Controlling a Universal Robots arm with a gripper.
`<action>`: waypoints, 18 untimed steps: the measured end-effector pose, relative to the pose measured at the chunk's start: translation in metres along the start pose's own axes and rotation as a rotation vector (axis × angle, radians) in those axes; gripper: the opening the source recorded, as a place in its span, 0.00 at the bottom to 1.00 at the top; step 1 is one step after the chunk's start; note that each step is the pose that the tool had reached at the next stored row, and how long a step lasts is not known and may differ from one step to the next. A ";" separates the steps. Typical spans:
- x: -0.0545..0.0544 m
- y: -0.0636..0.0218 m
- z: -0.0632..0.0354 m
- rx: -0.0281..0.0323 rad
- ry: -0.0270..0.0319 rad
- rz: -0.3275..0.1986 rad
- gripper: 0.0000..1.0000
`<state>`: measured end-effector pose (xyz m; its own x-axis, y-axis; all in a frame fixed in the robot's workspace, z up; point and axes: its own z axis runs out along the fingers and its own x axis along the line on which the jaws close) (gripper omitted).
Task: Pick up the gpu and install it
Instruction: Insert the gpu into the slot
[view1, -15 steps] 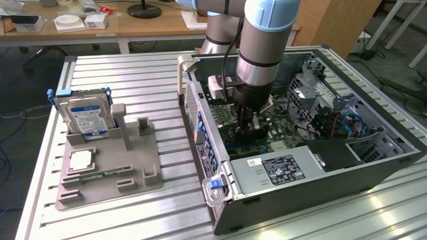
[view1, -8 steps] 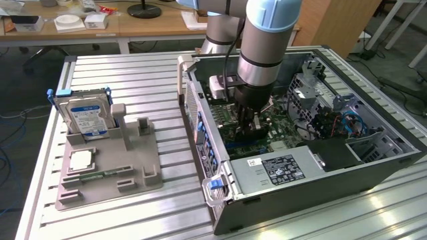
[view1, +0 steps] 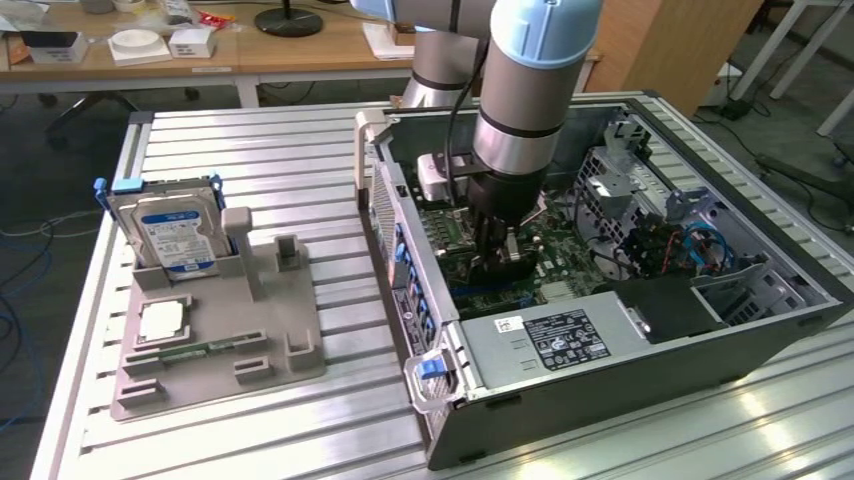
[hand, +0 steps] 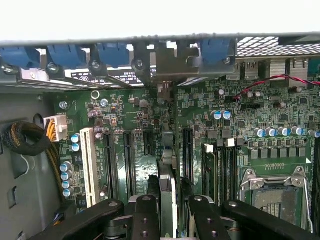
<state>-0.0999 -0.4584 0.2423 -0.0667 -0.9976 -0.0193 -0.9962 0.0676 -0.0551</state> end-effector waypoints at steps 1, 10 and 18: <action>0.000 0.0000 0.0000 0.0000 0.0000 0.000 0.27; 0.000 0.0003 0.0036 0.0000 -0.0001 0.000 0.27; 0.001 0.0026 0.0075 0.0028 0.0015 -0.001 0.27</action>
<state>-0.1022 -0.4586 0.2347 -0.0656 -0.9977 -0.0177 -0.9961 0.0666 -0.0579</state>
